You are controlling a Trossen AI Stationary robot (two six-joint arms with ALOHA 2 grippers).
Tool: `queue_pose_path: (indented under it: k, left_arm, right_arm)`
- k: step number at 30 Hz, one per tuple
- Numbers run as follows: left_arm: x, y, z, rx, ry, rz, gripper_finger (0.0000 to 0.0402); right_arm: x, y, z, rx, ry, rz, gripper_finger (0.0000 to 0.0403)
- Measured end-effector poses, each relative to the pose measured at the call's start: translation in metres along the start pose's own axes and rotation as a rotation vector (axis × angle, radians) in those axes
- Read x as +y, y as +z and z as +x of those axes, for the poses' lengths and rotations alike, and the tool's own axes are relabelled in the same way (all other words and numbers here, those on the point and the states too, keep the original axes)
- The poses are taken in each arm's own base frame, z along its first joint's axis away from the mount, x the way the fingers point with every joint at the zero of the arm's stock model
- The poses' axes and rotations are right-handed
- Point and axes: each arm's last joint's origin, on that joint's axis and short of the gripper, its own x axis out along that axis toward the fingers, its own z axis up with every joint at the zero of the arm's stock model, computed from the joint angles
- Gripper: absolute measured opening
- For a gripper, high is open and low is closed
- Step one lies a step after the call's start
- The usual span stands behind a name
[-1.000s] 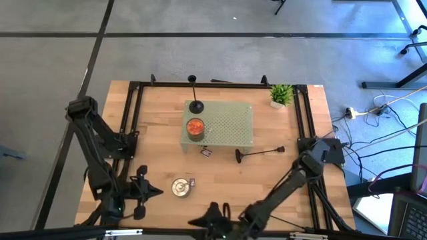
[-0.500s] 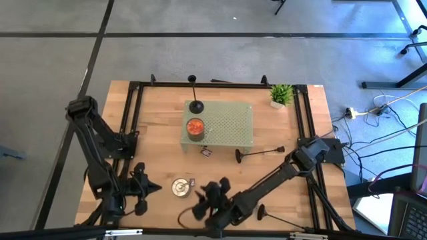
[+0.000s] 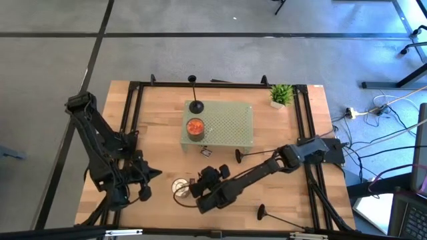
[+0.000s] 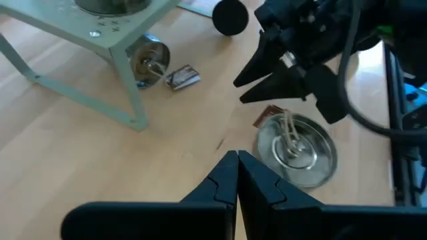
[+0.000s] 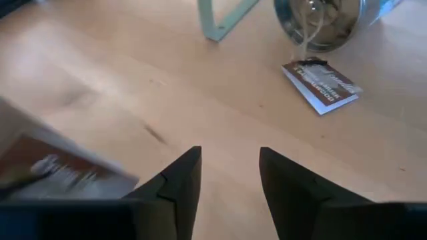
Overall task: Pick & Place candle stick holders
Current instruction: Put the top brown scented candle on the shelf aligned with the other scented candle
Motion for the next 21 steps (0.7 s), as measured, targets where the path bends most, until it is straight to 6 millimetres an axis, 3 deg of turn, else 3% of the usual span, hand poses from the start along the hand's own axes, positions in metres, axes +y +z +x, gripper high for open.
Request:
queue_pose_path:
  k: [8, 21]
  left_arm:
    - [0.002, 0.000, 0.001, -0.003, 0.018, -0.040, 0.0002]
    - [-0.002, -0.005, 0.006, -0.045, 0.042, -0.034, 0.0002]
  right_arm:
    - [-0.006, 0.016, 0.011, -0.174, -0.072, -0.012, 0.0180]
    - [-0.022, 0.034, 0.044, -0.194, -0.169, -0.058, 0.0189]
